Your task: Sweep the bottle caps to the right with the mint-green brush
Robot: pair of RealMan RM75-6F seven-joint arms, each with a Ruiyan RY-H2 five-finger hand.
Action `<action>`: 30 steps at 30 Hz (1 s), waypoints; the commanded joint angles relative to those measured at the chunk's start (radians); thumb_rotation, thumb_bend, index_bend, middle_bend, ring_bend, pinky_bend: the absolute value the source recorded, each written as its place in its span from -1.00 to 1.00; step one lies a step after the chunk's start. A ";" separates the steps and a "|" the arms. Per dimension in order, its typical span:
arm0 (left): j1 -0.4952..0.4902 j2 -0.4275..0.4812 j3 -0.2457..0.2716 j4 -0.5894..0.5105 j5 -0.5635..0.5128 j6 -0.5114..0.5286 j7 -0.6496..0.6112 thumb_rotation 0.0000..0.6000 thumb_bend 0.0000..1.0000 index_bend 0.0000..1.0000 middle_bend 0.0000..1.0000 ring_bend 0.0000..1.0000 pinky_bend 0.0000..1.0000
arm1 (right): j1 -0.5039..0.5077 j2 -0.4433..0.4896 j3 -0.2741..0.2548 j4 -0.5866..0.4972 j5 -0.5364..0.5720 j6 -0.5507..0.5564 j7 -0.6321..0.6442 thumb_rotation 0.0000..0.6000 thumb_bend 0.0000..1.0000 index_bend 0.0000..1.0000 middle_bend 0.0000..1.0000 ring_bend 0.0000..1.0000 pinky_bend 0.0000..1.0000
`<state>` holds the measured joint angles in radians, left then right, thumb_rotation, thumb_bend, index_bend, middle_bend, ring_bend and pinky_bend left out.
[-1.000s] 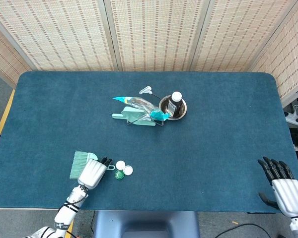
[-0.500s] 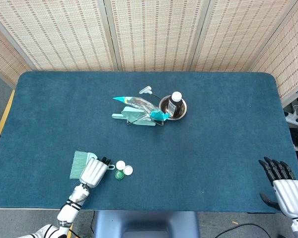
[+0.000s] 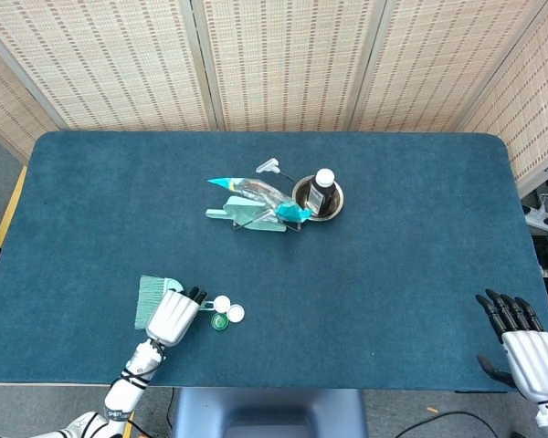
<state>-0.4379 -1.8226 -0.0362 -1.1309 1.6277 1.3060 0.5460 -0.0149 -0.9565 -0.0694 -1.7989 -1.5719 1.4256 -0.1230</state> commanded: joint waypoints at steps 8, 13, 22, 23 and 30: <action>-0.009 0.015 -0.008 0.036 0.112 0.298 -0.779 1.00 0.48 0.50 0.75 0.59 0.84 | 0.000 -0.005 -0.003 -0.004 -0.002 -0.003 -0.014 1.00 -0.58 -1.00 -1.00 -1.00 -1.00; -0.010 -0.004 0.005 0.081 0.099 0.298 -0.969 1.00 0.48 0.50 0.76 0.59 0.84 | -0.002 -0.005 -0.006 -0.006 -0.007 0.001 -0.017 1.00 -0.58 -1.00 -1.00 -1.00 -1.00; -0.025 -0.096 0.029 0.216 0.095 0.260 -1.060 1.00 0.49 0.50 0.76 0.59 0.84 | -0.007 0.003 -0.008 -0.005 -0.017 0.014 0.004 1.00 -0.58 -1.00 -1.00 -1.00 -1.00; -0.029 -0.105 0.030 0.225 0.096 0.255 -1.062 1.00 0.48 0.50 0.76 0.59 0.84 | -0.007 0.005 -0.008 -0.004 -0.018 0.014 0.006 1.00 -0.58 -1.00 -1.00 -1.00 -1.00; -0.058 -0.164 0.035 0.264 0.107 0.238 -1.081 1.00 0.48 0.50 0.76 0.59 0.84 | -0.008 0.013 -0.011 -0.001 -0.027 0.019 0.028 1.00 -0.58 -1.00 -1.00 -1.00 -1.00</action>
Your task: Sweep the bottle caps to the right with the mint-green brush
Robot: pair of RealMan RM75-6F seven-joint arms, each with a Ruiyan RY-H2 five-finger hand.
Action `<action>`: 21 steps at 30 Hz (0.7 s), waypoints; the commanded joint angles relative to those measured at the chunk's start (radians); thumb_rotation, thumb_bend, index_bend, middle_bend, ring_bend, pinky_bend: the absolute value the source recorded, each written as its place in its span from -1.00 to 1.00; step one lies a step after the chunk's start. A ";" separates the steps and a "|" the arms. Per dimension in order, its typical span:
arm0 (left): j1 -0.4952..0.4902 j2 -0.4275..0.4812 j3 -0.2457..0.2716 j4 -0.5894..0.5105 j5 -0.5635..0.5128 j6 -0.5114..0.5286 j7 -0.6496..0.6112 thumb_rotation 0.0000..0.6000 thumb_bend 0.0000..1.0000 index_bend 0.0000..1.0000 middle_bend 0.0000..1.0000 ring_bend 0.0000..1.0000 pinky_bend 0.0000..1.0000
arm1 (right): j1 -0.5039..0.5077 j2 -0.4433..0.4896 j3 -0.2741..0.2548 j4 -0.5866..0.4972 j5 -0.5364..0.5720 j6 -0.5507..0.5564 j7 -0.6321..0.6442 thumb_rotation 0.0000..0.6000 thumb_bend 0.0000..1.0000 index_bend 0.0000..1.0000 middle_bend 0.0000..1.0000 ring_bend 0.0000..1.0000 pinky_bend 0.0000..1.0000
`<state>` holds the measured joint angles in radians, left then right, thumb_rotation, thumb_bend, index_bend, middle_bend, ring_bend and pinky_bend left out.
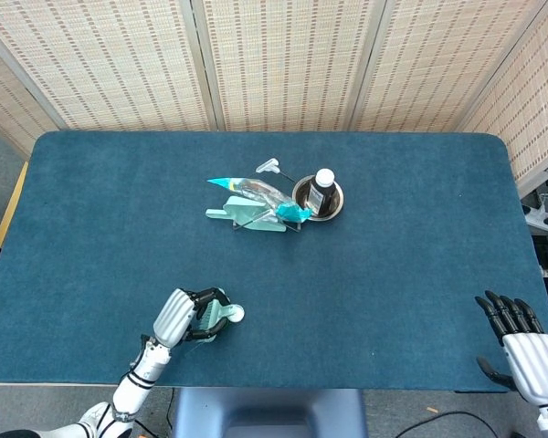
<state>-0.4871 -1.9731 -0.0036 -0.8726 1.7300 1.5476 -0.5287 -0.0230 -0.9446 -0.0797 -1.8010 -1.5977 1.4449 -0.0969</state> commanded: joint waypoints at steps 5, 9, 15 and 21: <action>-0.042 -0.056 0.005 0.002 0.020 -0.022 -0.001 1.00 0.48 0.50 0.76 0.59 0.84 | 0.004 0.005 -0.002 0.002 -0.004 -0.007 0.012 1.00 -0.58 -1.00 -1.00 -1.00 -1.00; -0.071 -0.096 0.002 -0.001 0.026 -0.047 0.003 1.00 0.47 0.50 0.76 0.59 0.84 | 0.005 0.007 -0.004 0.003 -0.008 -0.008 0.020 1.00 -0.59 -1.00 -1.00 -1.00 -1.00; -0.112 -0.158 0.009 -0.006 0.051 -0.061 0.015 1.00 0.47 0.50 0.76 0.59 0.84 | 0.007 0.011 -0.002 0.006 -0.005 -0.011 0.032 1.00 -0.58 -1.00 -1.00 -1.00 -1.00; -0.149 -0.177 -0.015 -0.003 0.077 -0.029 0.065 1.00 0.47 0.50 0.76 0.59 0.84 | 0.010 0.017 -0.003 0.010 -0.005 -0.015 0.046 1.00 -0.58 -1.00 -1.00 -1.00 -1.00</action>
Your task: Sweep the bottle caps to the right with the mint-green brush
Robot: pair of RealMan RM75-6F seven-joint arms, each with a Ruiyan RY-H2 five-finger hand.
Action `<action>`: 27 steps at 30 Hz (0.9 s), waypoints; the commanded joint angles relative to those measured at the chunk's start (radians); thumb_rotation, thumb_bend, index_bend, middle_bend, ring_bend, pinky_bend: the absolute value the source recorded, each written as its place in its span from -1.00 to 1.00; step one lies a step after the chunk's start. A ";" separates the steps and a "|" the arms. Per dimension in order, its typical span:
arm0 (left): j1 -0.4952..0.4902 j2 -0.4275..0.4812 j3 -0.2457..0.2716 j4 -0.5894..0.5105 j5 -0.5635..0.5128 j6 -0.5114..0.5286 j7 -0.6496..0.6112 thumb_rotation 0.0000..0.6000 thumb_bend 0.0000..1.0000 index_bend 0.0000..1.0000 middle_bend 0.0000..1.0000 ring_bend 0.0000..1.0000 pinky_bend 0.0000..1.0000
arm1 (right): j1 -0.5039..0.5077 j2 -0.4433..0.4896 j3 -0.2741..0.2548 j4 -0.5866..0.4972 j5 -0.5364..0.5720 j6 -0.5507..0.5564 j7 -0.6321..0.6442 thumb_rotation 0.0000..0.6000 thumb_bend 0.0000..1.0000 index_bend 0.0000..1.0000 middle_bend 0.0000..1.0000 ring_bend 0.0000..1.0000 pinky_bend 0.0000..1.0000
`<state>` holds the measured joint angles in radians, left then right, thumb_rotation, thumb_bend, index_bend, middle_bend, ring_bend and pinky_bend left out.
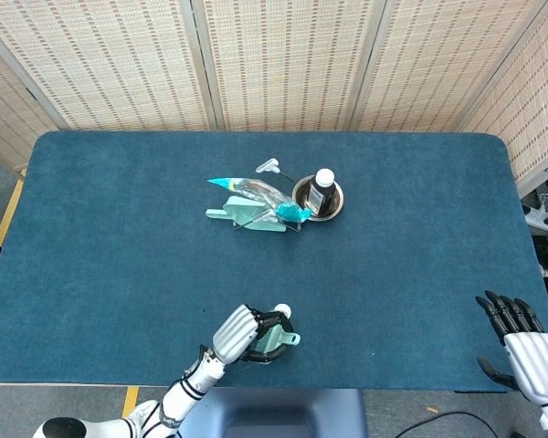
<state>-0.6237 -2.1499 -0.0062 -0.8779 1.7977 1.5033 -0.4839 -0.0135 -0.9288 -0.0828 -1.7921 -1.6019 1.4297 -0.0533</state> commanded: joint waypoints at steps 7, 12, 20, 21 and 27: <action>-0.008 0.105 -0.046 0.027 0.013 0.093 0.137 1.00 0.46 0.50 0.76 0.59 0.84 | -0.002 0.006 -0.004 0.002 -0.007 0.003 0.010 1.00 -0.58 -1.00 -1.00 -1.00 -1.00; 0.039 0.218 -0.022 0.049 0.002 0.105 0.261 1.00 0.45 0.50 0.76 0.59 0.84 | -0.002 0.003 -0.004 0.000 -0.008 0.003 0.001 1.00 -0.58 -1.00 -1.00 -1.00 -1.00; 0.106 0.403 0.039 -0.020 -0.058 -0.040 0.502 1.00 0.42 0.49 0.73 0.59 0.83 | 0.002 -0.011 -0.003 -0.010 -0.008 -0.005 -0.031 1.00 -0.58 -1.00 -1.00 -1.00 -1.00; 0.111 0.423 0.043 -0.046 -0.071 -0.067 0.534 1.00 0.39 0.47 0.72 0.59 0.83 | 0.003 -0.013 -0.003 -0.011 -0.009 -0.006 -0.035 1.00 -0.58 -1.00 -1.00 -1.00 -1.00; 0.121 0.489 0.059 -0.156 -0.132 -0.193 0.638 1.00 0.03 0.02 0.27 0.59 0.82 | 0.005 -0.018 -0.004 -0.013 -0.011 -0.011 -0.049 1.00 -0.58 -1.00 -1.00 -1.00 -1.00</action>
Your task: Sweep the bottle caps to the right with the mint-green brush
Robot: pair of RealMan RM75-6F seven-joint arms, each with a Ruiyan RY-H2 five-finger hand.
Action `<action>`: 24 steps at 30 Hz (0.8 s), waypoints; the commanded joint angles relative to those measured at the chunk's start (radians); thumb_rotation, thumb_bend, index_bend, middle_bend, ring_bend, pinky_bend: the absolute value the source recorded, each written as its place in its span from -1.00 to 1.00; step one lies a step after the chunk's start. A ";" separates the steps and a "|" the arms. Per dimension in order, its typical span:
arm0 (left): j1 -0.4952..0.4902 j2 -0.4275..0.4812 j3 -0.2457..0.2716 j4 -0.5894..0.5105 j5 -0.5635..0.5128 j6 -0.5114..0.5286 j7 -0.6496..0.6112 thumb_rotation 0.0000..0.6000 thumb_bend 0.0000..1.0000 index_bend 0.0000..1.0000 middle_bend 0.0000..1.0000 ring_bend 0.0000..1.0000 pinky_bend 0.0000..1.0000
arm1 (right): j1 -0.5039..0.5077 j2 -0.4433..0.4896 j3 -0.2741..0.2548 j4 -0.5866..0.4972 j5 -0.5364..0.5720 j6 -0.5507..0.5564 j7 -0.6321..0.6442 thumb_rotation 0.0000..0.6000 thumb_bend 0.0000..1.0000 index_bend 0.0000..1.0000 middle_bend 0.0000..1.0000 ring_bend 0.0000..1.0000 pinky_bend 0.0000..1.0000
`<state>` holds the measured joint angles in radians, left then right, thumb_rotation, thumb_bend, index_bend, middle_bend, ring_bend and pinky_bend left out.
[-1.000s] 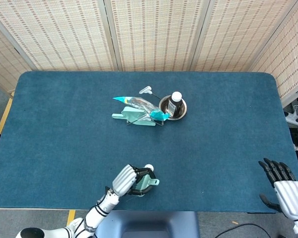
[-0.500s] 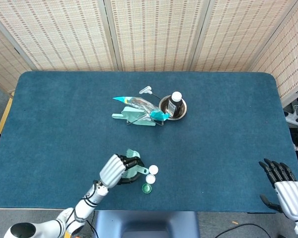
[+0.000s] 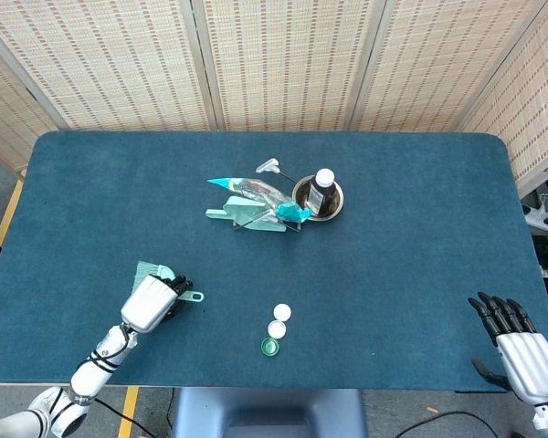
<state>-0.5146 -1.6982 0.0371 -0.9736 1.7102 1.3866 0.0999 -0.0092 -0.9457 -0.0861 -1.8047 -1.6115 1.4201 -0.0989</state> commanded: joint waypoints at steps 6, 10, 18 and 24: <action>0.013 0.091 -0.012 -0.231 -0.199 -0.261 0.174 1.00 -0.29 -0.90 -0.94 0.53 0.89 | -0.005 0.000 -0.004 -0.001 -0.009 0.010 -0.002 1.00 -0.58 -1.00 -1.00 -1.00 -1.00; 0.020 0.112 -0.016 -0.296 -0.208 -0.255 0.211 1.00 -0.33 -1.00 -1.00 0.52 0.91 | -0.005 0.003 -0.005 0.000 -0.013 0.013 0.004 1.00 -0.58 -1.00 -1.00 -1.00 -1.00; 0.139 0.246 0.077 -0.490 -0.074 -0.028 0.179 1.00 -0.33 -1.00 -1.00 -0.64 0.08 | -0.012 0.002 -0.009 0.002 -0.027 0.029 0.001 1.00 -0.58 -1.00 -1.00 -1.00 -1.00; 0.398 0.304 0.231 -0.358 0.076 0.365 -0.043 1.00 -0.32 -1.00 -1.00 -1.00 -0.78 | -0.024 -0.009 -0.011 0.006 -0.041 0.049 -0.020 1.00 -0.58 -1.00 -1.00 -1.00 -1.00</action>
<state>-0.2945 -1.4470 0.1617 -1.4134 1.6833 1.5166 0.2074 -0.0312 -0.9529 -0.0969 -1.7992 -1.6518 1.4678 -0.1167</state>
